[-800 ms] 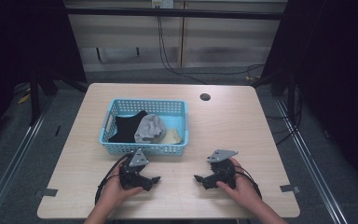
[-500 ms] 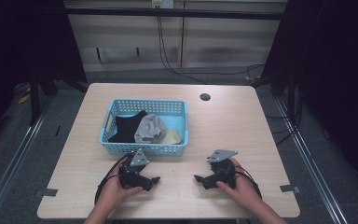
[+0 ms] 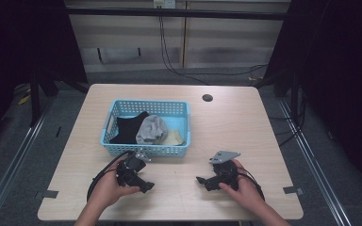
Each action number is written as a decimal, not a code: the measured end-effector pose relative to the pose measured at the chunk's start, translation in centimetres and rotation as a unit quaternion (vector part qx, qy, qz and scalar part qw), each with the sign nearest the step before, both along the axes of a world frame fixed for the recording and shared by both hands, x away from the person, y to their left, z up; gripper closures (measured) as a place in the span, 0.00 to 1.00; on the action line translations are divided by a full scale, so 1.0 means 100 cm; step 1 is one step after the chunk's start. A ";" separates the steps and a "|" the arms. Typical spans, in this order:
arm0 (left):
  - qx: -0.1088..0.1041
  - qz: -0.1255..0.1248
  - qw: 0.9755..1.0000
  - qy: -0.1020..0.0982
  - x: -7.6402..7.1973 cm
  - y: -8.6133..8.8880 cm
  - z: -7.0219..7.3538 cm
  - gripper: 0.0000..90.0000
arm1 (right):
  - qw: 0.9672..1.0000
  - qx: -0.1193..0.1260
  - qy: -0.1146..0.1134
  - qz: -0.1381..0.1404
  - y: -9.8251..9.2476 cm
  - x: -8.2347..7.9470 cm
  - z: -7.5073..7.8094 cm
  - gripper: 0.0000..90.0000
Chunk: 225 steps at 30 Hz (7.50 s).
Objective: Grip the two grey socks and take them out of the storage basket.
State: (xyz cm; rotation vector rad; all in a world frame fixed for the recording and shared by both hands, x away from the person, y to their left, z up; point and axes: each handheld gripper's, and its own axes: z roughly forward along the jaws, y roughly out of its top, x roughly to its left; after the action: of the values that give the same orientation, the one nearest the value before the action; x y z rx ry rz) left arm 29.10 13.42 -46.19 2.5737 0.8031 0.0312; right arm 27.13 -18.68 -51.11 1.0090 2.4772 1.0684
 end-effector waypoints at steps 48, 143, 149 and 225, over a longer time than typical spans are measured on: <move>0.024 -0.002 0.999 0.030 0.073 -0.026 0.102 0.24 | 1.000 0.000 -0.002 0.000 0.000 0.000 0.000 0.12; 0.048 0.076 0.992 0.084 0.127 -0.051 0.138 0.85 | 1.000 0.000 -0.001 0.003 -0.001 0.000 0.000 0.12; 0.049 0.066 0.993 0.088 0.118 -0.053 0.146 0.85 | 1.000 0.000 -0.001 0.003 -0.001 0.000 0.000 0.12; 0.050 -0.017 0.989 0.136 0.043 -0.062 0.046 0.67 | 1.000 0.000 -0.002 0.003 -0.001 0.000 0.000 0.12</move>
State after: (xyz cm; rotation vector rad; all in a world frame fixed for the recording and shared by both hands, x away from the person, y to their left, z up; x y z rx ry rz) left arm 33.45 7.22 -41.55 2.7230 0.8725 -0.3031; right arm 27.12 -18.75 -51.11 0.9993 2.4792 1.0703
